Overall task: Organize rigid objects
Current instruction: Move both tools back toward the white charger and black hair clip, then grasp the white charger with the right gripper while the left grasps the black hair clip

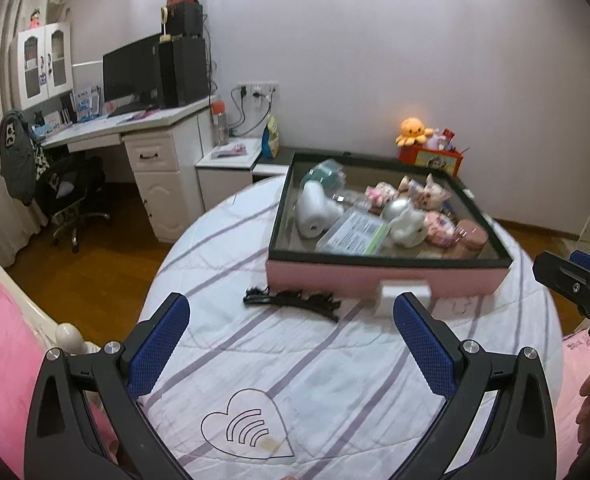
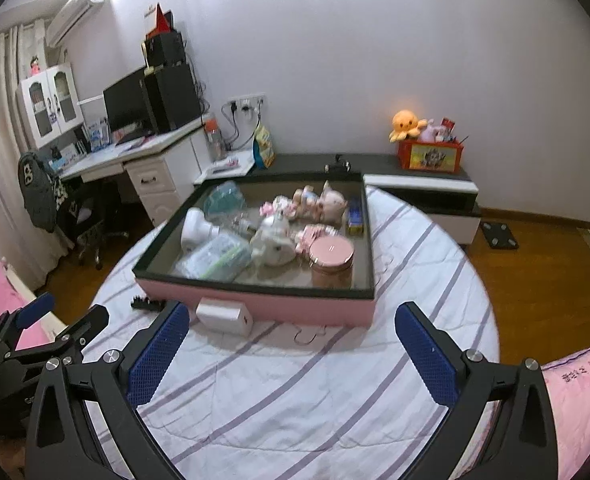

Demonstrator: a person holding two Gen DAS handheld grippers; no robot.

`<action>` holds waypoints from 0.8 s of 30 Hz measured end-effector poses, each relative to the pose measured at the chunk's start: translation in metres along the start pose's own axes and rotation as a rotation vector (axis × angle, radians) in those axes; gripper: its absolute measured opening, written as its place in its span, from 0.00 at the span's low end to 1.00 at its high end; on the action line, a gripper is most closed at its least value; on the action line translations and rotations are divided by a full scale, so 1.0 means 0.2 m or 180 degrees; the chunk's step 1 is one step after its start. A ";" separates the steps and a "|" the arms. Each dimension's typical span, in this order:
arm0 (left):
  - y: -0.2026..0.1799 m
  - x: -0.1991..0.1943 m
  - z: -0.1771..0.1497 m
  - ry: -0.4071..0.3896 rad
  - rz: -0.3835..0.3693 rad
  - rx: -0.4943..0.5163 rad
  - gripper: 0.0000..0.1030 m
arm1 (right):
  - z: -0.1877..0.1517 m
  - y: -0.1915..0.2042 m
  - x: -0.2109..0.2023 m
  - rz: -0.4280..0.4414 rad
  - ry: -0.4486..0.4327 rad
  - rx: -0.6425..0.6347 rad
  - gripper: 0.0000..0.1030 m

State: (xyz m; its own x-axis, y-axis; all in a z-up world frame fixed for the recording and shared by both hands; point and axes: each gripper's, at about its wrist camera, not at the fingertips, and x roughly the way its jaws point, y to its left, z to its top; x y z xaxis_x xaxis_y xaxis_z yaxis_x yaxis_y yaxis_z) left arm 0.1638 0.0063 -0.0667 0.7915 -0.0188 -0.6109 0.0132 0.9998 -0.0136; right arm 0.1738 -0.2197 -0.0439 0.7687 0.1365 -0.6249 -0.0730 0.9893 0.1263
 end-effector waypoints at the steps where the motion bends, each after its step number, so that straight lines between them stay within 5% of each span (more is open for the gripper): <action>1: 0.01 0.02 -0.01 0.0030 0.0005 0.0000 1.00 | -0.01 0.01 0.03 0.0022 0.0042 -0.0004 1.00; 13: 0.06 0.38 -0.10 0.0453 0.0023 0.0134 1.00 | -0.09 0.10 0.33 0.0217 0.0485 0.0075 1.00; 24: 0.07 0.57 -0.08 0.0659 -0.0218 0.0105 1.00 | -0.09 0.20 0.63 0.0438 0.0810 0.0215 1.00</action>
State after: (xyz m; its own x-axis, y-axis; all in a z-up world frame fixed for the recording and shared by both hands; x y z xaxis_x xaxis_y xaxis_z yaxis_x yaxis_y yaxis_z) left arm 0.2445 0.0182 -0.1504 0.6458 -0.0833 -0.7589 0.0853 0.9957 -0.0367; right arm 0.2565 -0.1622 -0.1314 0.5699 0.2861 -0.7703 -0.1166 0.9561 0.2689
